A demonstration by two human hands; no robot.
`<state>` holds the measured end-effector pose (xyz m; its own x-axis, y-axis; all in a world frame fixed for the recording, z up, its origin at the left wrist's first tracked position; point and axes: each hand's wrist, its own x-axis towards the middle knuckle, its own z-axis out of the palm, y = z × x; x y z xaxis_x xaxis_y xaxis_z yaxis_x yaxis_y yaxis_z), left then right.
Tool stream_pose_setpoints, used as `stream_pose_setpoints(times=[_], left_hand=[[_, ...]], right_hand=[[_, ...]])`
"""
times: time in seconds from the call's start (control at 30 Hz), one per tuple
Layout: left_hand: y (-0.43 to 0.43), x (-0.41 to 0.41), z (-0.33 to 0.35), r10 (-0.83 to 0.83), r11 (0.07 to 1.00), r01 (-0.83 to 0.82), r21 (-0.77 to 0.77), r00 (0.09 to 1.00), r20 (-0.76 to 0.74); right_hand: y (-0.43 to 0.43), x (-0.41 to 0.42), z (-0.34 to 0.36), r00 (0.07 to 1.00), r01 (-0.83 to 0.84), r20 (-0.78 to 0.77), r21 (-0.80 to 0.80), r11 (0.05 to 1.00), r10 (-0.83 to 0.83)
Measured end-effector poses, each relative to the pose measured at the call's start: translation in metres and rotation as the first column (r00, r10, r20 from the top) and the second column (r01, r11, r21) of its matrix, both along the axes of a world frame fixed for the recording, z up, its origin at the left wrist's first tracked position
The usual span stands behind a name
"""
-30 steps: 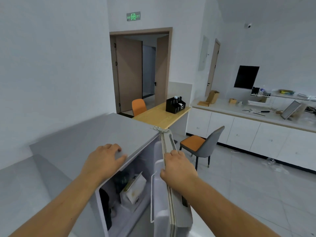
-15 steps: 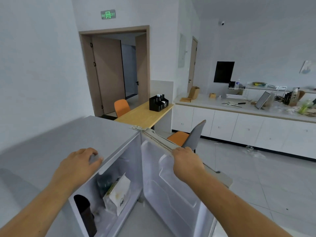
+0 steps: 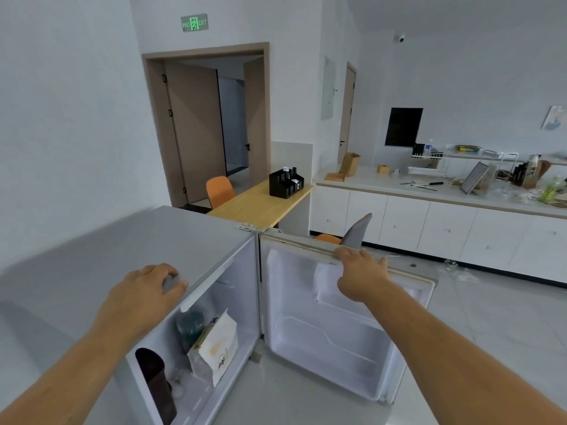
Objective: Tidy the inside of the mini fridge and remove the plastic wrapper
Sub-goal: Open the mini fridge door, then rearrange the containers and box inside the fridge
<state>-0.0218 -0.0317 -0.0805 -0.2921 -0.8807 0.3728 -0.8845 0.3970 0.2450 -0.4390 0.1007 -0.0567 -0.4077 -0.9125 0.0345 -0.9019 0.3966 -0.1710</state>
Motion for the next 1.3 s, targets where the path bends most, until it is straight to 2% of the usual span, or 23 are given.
stream_pose_setpoints(times=[0.2,0.3,0.4,0.47,0.53,0.67,0.73,0.9,1.07,1.3], left_hand=[[0.002,0.001,0.001,0.009,1.0,-0.008,0.017,1.0,-0.004],[0.007,-0.002,0.004,0.015,1.0,-0.015,-0.006,1.0,0.023],[0.02,-0.006,0.007,0.049,0.998,-0.05,0.038,0.998,0.042],[0.039,-0.009,0.005,0.053,0.998,-0.055,0.035,0.997,0.058],[0.066,-0.018,-0.003,0.022,0.998,-0.019,-0.055,0.998,0.054],[0.125,-0.055,-0.025,-0.068,0.98,0.08,-0.183,0.995,0.069],[0.138,-0.073,-0.04,-0.064,0.991,0.069,-0.116,0.997,0.048],[0.132,-0.085,-0.093,0.109,0.981,-0.097,0.168,0.992,-0.066],[0.099,-0.081,-0.139,0.253,0.926,-0.189,0.327,0.953,-0.168],[0.045,-0.073,-0.188,0.368,0.857,-0.244,0.455,0.907,-0.206]], right_hand=[[0.0,-0.003,-0.003,1.0,-0.005,-0.026,0.0,1.0,0.005],[0.005,-0.005,-0.006,0.997,-0.044,-0.063,0.018,0.999,0.045],[0.013,-0.007,-0.012,0.99,-0.1,-0.104,-0.006,0.995,0.099],[0.02,-0.005,-0.019,0.978,-0.178,-0.13,-0.095,0.979,0.165],[0.025,0.002,-0.027,0.951,-0.298,-0.144,-0.192,0.935,0.273],[0.022,0.039,-0.045,0.878,-0.472,-0.07,-0.282,0.835,0.473],[0.018,0.063,-0.056,0.846,-0.515,-0.024,-0.297,0.804,0.533],[-0.005,0.116,-0.092,0.791,-0.544,0.155,-0.262,0.797,0.591],[-0.048,0.143,-0.137,0.768,-0.44,0.418,-0.203,0.875,0.484],[-0.117,0.181,-0.197,0.728,-0.354,0.611,-0.055,0.934,0.312]])
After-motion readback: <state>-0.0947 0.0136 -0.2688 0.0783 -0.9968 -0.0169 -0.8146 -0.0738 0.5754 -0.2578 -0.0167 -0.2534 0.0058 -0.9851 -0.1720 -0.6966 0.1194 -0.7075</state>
